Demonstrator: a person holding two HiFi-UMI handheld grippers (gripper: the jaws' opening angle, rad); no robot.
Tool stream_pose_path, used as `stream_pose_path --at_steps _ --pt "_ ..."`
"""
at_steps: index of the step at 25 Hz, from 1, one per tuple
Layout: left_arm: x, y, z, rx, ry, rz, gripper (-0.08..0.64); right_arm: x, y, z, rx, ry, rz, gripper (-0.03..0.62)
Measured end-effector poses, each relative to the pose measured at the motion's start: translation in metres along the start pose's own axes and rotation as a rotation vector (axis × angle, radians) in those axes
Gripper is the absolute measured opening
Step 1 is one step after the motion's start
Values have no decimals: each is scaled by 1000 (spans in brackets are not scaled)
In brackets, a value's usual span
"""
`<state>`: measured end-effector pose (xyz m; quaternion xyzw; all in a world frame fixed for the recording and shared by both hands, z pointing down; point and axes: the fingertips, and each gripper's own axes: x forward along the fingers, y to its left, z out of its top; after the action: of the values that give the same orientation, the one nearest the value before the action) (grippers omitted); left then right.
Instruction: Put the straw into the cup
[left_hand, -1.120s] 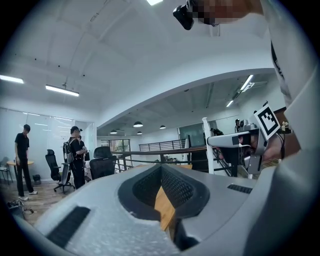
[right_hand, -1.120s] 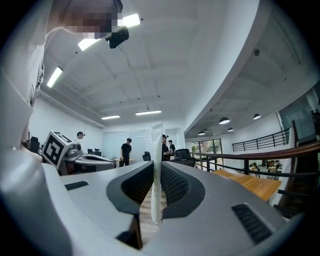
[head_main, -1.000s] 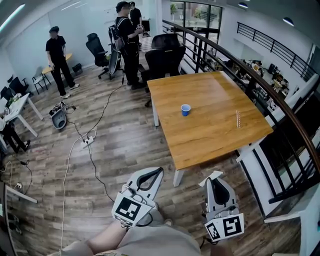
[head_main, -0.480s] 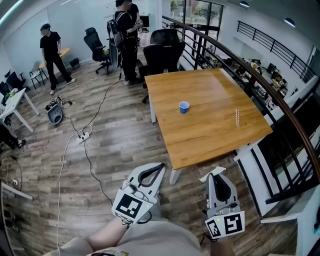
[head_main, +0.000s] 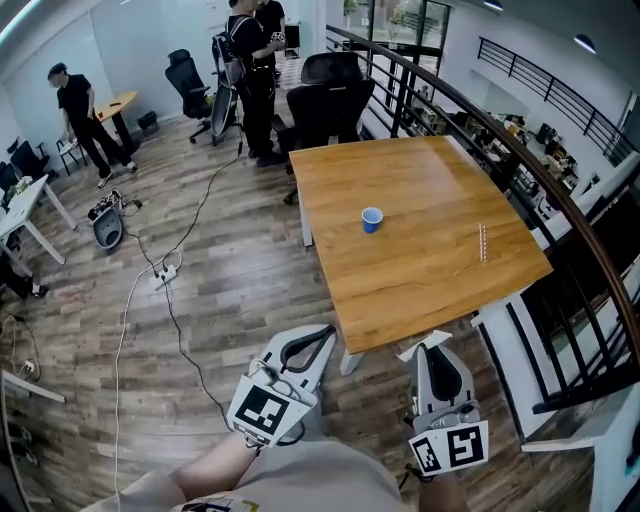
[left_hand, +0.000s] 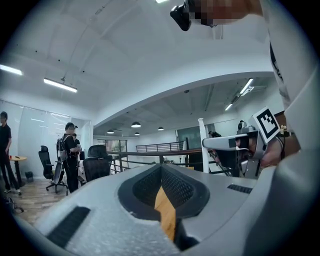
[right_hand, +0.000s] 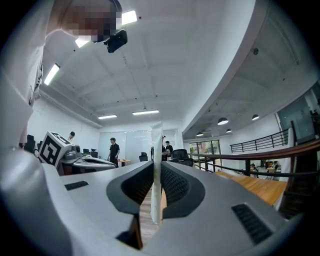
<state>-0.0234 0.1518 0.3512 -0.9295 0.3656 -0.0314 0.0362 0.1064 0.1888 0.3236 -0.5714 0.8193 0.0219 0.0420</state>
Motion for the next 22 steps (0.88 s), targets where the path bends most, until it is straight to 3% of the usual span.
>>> stream_pose_path --at_steps 22 --pt "174 177 3 -38 27 -126 14 227 -66 -13 28 68 -75 51"
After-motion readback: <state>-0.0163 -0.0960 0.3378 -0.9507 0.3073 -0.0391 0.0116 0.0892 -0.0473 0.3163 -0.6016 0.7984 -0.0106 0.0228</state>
